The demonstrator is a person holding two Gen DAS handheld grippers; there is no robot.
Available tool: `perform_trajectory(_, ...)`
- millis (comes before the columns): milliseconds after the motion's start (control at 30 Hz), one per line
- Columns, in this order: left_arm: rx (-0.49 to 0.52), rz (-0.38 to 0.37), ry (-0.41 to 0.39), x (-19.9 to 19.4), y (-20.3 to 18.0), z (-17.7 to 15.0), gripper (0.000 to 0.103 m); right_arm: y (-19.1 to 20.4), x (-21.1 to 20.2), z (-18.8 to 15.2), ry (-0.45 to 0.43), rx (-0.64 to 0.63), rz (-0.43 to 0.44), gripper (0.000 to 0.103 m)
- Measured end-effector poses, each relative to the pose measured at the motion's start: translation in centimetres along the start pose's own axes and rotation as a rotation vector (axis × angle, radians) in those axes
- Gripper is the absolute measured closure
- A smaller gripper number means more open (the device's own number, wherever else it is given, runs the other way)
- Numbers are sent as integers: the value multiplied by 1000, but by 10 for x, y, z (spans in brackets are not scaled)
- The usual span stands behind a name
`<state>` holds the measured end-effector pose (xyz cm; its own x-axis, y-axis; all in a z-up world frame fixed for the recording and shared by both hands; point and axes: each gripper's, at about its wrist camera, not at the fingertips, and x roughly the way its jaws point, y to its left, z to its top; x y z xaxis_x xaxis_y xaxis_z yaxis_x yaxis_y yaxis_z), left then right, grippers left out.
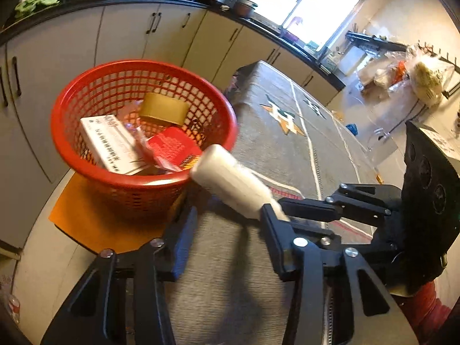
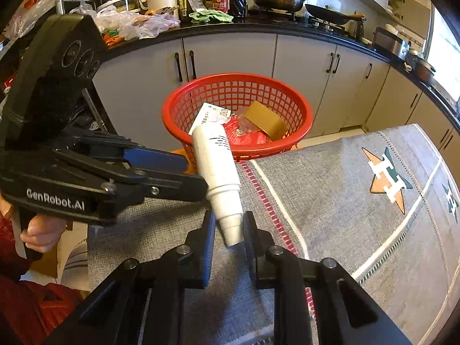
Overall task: Collect trash
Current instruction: 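Carry the white bottle over the basket with the left tool, then open the left tool to drop the white bottle into the basket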
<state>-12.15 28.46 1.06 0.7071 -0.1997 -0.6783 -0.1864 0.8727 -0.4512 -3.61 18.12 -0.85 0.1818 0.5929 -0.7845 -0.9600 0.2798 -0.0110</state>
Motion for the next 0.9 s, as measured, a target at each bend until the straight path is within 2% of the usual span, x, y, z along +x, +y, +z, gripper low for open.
perform_trajectory(133, 28, -6, -14, -2, -9, 4, 60, 1, -4, 4, -17, 3, 20, 82)
perform_trajectory(267, 32, -8, -33, -6, -10, 13, 60, 2, -6, 13, -39, 10, 30, 87)
perform_trajectory(367, 37, 6, -65, -12, -11, 21, 60, 3, -5, 24, -62, 13, 13, 87)
perform_trajectory(467, 3, 31, -113, -18, -4, 34, 60, 0, 0, 41, -101, 52, 13, 87)
perform_trajectory(567, -66, 57, -130, -17, 12, 41, 60, -2, 4, 48, -126, 73, -28, 87)
perform_trajectory(700, -97, 62, -124, -18, 23, 38, 60, -10, -2, 38, -133, 94, -72, 87)
perform_trajectory(800, -82, 76, -131, -20, 20, 34, 60, -21, -20, 26, -148, 156, -60, 87)
perform_trajectory(900, -30, 147, -156, -21, 4, 27, 60, -26, -39, 15, -177, 217, -82, 82)
